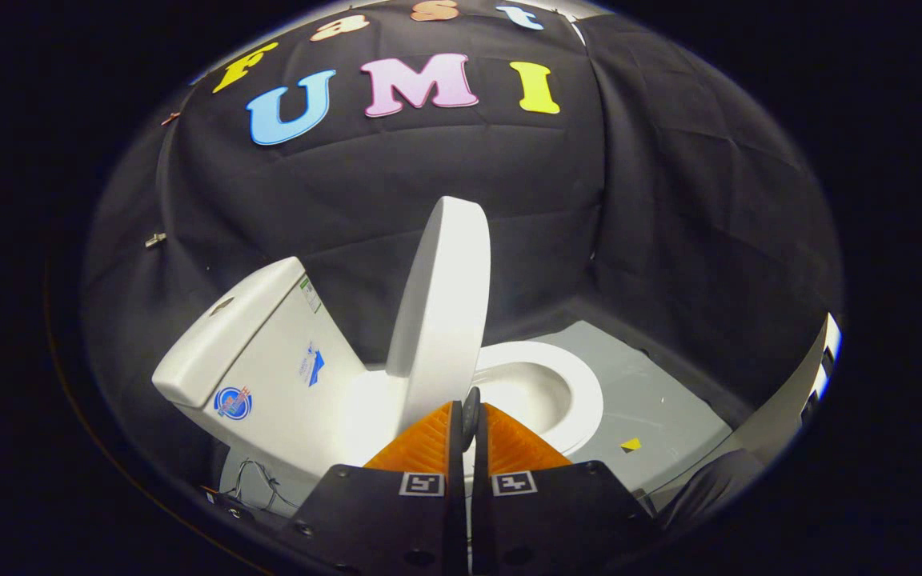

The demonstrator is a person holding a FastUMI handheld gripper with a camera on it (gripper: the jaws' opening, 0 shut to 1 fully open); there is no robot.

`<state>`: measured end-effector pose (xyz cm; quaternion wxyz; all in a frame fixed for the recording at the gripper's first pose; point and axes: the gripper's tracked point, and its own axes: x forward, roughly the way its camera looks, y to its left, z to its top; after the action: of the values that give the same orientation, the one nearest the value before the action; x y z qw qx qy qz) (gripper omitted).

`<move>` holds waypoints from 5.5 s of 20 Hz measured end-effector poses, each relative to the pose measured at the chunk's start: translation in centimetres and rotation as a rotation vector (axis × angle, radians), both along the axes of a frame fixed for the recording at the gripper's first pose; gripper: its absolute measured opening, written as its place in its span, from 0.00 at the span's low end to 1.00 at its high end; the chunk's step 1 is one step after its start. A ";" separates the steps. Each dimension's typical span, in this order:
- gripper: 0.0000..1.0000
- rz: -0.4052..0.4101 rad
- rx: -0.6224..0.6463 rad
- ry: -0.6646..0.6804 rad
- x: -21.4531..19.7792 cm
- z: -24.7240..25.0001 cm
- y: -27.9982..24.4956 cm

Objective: Open the toilet lid.

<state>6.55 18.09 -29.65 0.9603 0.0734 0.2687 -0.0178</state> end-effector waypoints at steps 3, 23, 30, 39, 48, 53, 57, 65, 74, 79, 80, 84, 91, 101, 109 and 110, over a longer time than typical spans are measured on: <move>0.07 0.019 -0.035 -0.032 -0.2 0.8 2.0; 0.08 0.185 -0.162 -0.172 -1.5 3.0 15.0; 0.08 0.241 -0.178 -0.182 -1.8 2.9 18.4; 0.09 0.254 -0.231 -0.208 -1.9 2.3 20.1; 0.54 0.350 -0.210 -0.229 -2.6 2.2 22.0; 0.99 0.340 -0.222 -0.258 -3.3 2.9 21.6; 0.99 0.364 -0.221 -0.280 -4.0 4.1 21.3; 0.98 0.393 -0.142 -0.333 -5.3 10.4 19.9; 0.99 0.385 -0.095 -0.431 -6.5 18.1 15.9; 0.98 0.352 -0.064 -0.472 -7.4 21.3 12.5; 0.98 0.343 -0.059 -0.479 -7.5 21.9 11.7; 0.98 0.293 -0.026 -0.501 -7.6 24.4 7.8; 0.98 0.198 -0.039 -0.534 -7.2 27.8 -0.5; 0.98 0.121 -0.048 -0.591 -7.7 30.4 -8.9; 0.98 0.087 -0.050 -0.604 -7.4 30.6 -9.4; 0.98 0.086 -0.052 -0.608 -7.4 30.6 -9.5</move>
<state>-0.88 8.60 0.91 0.9981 0.0393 -0.0286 0.0387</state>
